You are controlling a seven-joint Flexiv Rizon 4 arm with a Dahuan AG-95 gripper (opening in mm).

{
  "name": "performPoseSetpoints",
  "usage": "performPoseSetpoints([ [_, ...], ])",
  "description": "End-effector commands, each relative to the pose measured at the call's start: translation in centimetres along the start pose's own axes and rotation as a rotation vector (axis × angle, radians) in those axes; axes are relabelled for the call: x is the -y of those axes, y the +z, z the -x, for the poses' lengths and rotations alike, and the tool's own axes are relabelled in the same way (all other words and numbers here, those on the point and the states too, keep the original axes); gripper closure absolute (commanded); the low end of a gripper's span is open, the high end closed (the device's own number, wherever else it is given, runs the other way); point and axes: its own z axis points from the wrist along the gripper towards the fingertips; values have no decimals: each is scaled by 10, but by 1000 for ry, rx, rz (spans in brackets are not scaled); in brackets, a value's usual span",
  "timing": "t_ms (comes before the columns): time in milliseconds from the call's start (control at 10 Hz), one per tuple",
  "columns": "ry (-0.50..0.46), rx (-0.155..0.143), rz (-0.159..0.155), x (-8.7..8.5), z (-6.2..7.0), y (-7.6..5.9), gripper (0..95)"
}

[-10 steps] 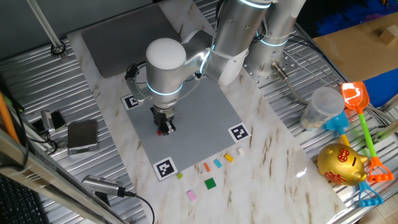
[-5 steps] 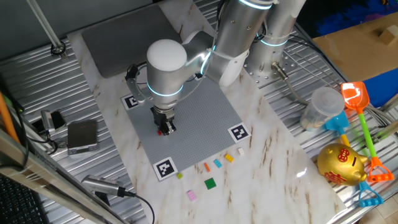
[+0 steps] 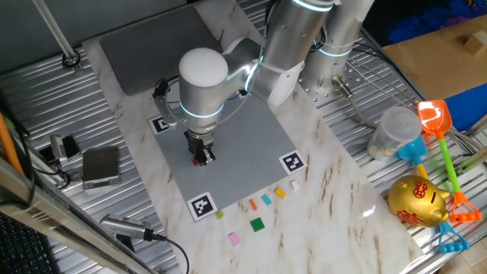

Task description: Build with small Lego blocks

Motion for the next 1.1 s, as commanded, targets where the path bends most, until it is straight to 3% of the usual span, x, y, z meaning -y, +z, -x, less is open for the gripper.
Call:
performPoseSetpoints([
  [100, -21, -3, -5, 0, 0, 0, 760],
  [300, -29, -3, -5, 0, 0, 0, 760],
  [400, -34, -3, -4, 0, 0, 0, 570],
  [700, -82, -6, -8, 3, 0, -3, 570],
  [900, -156, -12, -27, 6, 0, -11, 570],
  [1000, -215, -15, -30, 6, -1, -21, 760],
  [1100, -240, -17, -34, 5, -1, -27, 760],
])
